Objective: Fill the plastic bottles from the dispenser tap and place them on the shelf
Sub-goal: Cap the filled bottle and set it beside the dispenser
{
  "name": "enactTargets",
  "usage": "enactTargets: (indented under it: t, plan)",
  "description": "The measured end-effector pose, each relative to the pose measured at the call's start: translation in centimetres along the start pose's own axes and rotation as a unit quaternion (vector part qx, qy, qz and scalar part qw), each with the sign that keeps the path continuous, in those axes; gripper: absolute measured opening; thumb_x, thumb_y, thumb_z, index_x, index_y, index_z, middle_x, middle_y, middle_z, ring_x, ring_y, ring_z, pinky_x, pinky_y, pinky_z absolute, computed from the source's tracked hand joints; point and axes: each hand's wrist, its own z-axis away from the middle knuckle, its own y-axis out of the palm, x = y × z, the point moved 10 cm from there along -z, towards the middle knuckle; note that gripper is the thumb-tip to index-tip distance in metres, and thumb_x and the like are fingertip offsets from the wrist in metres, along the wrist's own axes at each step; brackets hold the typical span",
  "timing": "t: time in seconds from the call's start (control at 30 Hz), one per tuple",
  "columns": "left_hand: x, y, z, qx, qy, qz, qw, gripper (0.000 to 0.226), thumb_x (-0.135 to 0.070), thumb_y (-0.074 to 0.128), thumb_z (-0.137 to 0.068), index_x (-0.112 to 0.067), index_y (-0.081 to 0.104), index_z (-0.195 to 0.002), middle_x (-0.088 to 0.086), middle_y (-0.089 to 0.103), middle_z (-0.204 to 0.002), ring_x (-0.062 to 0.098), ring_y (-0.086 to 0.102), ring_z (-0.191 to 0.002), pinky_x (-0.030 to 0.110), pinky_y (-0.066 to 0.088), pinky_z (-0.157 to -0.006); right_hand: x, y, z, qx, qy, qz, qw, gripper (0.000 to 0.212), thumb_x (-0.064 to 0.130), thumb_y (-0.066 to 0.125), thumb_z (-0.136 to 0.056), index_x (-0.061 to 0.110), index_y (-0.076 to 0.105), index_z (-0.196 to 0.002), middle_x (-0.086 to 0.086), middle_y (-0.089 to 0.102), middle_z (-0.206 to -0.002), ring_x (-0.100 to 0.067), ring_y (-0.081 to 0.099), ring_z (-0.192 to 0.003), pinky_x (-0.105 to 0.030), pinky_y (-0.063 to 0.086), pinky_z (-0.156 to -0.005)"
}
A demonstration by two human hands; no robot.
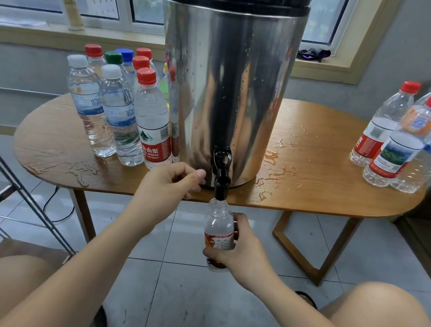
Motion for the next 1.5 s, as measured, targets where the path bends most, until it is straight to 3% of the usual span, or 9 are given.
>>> enactTargets:
  t: [0.57, 0.63, 0.83, 0.97, 1.13, 1.5]
  plan:
    - [1.1, -0.9, 0.5, -0.004, 0.001, -0.034, 0.999, 0.027, -0.041, 0.071, -0.105, -0.023, 0.080, -0.087, 0.002, 0.076, -0.084, 0.013, 0.067, -0.075, 0.036, 0.058, -0.082, -0.1, -0.1, 0.1, -0.002, -0.004, 0.002, 1.000, 0.078, 0.038, 0.099, -0.072, 0.042, 0.048, -0.130, 0.020, 0.069, -0.117, -0.002, 0.067, -0.107, -0.023, 0.057, -0.089]
    - [1.2, -1.2, 0.4, -0.009, -0.001, -0.034, 0.999, 0.028, -0.042, 0.071, -0.104, -0.022, 0.080, -0.087, 0.005, 0.077, -0.084, 0.016, 0.068, -0.076, 0.039, 0.058, -0.083, -0.2, -0.1, 0.1, -0.003, -0.002, 0.003, 1.000, 0.077, 0.037, 0.100, -0.073, 0.041, 0.049, -0.130, 0.018, 0.070, -0.117, -0.002, 0.067, -0.107, -0.021, 0.057, -0.087]
    - [1.2, -2.2, 0.2, -0.022, -0.007, -0.031, 0.999, 0.026, -0.043, 0.071, -0.104, -0.024, 0.080, -0.088, 0.000, 0.079, -0.086, 0.007, 0.069, -0.076, 0.034, 0.058, -0.084, -0.1, -0.2, 0.2, -0.001, 0.001, -0.001, 1.000, 0.074, 0.034, 0.099, -0.074, 0.040, 0.049, -0.129, 0.019, 0.070, -0.115, 0.000, 0.067, -0.105, -0.011, 0.053, -0.074]
    - [1.5, -2.9, 0.0, -0.036, -0.016, -0.019, 0.999, 0.023, -0.043, 0.071, -0.104, -0.027, 0.081, -0.091, -0.002, 0.080, -0.088, 0.005, 0.070, -0.074, 0.031, 0.055, -0.081, 0.0, -0.1, 0.1, 0.000, 0.002, 0.000, 1.000, 0.074, 0.035, 0.100, -0.074, 0.041, 0.049, -0.129, 0.018, 0.070, -0.117, 0.000, 0.067, -0.105, -0.012, 0.053, -0.075]
    - [1.8, -3.5, -0.1, -0.048, -0.020, -0.025, 0.998, 0.023, -0.042, 0.070, -0.105, -0.024, 0.081, -0.094, -0.004, 0.080, -0.090, 0.006, 0.070, -0.075, 0.030, 0.056, -0.081, 0.0, -0.1, 0.3, 0.008, 0.009, -0.021, 1.000, 0.072, 0.023, 0.098, -0.078, 0.032, 0.051, -0.132, 0.012, 0.068, -0.118, -0.007, 0.069, -0.100, -0.009, 0.054, -0.064]
    - [1.8, -3.8, -0.2, -0.049, -0.020, -0.033, 0.998, 0.020, -0.040, 0.070, -0.104, -0.025, 0.081, -0.095, -0.003, 0.080, -0.090, 0.009, 0.071, -0.077, 0.034, 0.061, -0.084, 0.2, 0.0, 0.1, 0.005, 0.006, -0.002, 1.000, 0.077, 0.036, 0.099, -0.076, 0.040, 0.048, -0.134, 0.021, 0.066, -0.120, -0.001, 0.065, -0.107, -0.007, 0.051, -0.069]
